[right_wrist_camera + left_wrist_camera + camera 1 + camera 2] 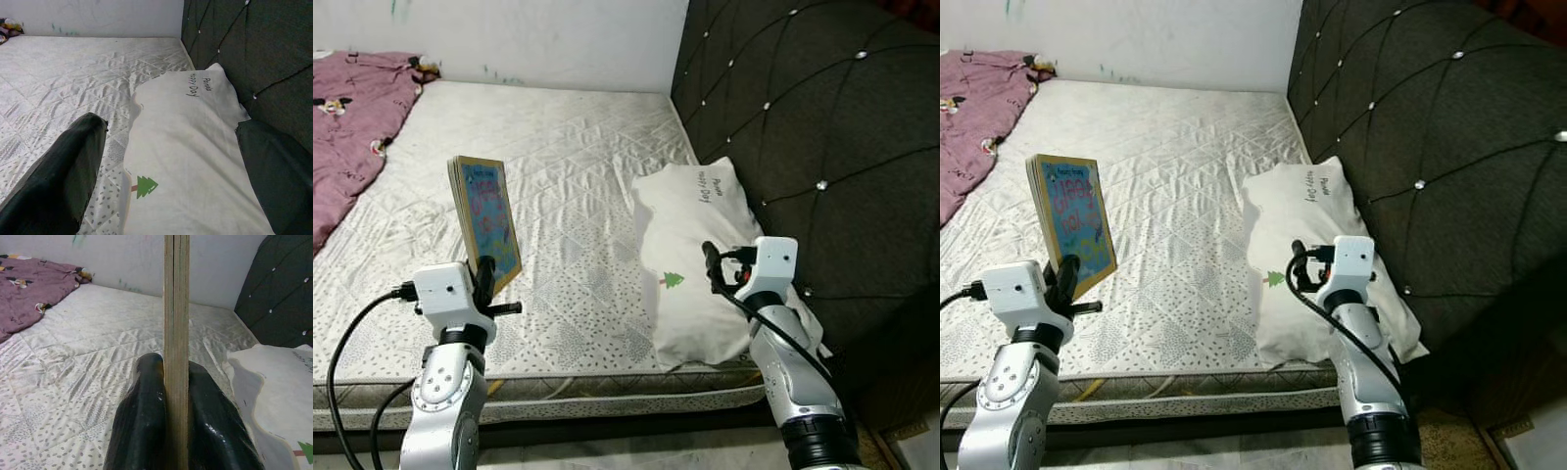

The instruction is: Clean up the room

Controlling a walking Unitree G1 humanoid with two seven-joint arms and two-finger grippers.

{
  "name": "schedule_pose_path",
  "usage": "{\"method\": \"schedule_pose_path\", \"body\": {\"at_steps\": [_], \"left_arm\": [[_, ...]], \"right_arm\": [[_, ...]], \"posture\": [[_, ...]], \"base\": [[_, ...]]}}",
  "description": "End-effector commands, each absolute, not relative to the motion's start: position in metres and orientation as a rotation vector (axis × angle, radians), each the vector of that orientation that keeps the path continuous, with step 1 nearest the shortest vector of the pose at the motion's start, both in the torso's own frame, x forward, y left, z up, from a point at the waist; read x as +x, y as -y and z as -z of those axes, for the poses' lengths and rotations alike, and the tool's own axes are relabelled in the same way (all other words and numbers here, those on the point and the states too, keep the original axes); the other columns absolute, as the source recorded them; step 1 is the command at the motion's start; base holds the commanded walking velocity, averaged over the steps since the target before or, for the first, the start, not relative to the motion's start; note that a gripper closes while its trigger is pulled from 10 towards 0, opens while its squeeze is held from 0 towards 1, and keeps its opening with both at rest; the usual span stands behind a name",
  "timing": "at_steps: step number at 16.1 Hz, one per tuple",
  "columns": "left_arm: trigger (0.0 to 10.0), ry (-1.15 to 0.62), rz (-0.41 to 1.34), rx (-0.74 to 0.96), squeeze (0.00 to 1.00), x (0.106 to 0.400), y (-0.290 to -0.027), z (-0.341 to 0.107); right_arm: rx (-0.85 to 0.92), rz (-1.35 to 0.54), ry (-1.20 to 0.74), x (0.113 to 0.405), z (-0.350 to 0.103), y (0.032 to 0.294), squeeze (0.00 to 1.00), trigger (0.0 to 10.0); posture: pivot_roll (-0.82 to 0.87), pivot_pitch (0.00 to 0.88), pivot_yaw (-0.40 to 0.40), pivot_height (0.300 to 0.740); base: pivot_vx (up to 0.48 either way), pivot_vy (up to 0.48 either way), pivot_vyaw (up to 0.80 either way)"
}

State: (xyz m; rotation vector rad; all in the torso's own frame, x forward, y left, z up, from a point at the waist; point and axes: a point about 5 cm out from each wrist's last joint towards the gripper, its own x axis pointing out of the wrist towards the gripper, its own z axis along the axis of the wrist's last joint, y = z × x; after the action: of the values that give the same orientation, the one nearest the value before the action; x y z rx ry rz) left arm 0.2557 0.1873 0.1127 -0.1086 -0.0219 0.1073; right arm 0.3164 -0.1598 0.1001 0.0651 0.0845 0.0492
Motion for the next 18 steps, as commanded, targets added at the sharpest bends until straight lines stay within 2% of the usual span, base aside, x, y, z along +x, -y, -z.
{"method": "schedule_pose_path", "body": {"at_steps": [1,11,18], "left_arm": [[10.0,0.084,-0.104,-0.107,0.00,0.2575,-0.1863,-0.1272],[10.0,0.097,-0.111,-0.090,0.00,0.2601,-0.1876,-0.1308],[10.0,0.089,-0.109,-0.092,0.00,0.2595,-0.1829,-0.1289]], "right_arm": [[0.062,-0.057,-0.075,0.3193,-0.1024,0.1609,0.00,10.0],[0.054,-0.082,-0.070,0.3218,-0.1023,0.1554,0.00,10.0],[0.051,-0.081,-0.068,0.3215,-0.1012,0.1551,0.00,10.0]], "posture": [[0.03,0.032,-0.069,0.740],[0.03,0.039,-0.068,0.740],[0.03,0.055,-0.068,0.655]], "base": [[0.000,0.000,0.00],[0.000,0.000,0.00],[0.000,0.000,0.00]]}}
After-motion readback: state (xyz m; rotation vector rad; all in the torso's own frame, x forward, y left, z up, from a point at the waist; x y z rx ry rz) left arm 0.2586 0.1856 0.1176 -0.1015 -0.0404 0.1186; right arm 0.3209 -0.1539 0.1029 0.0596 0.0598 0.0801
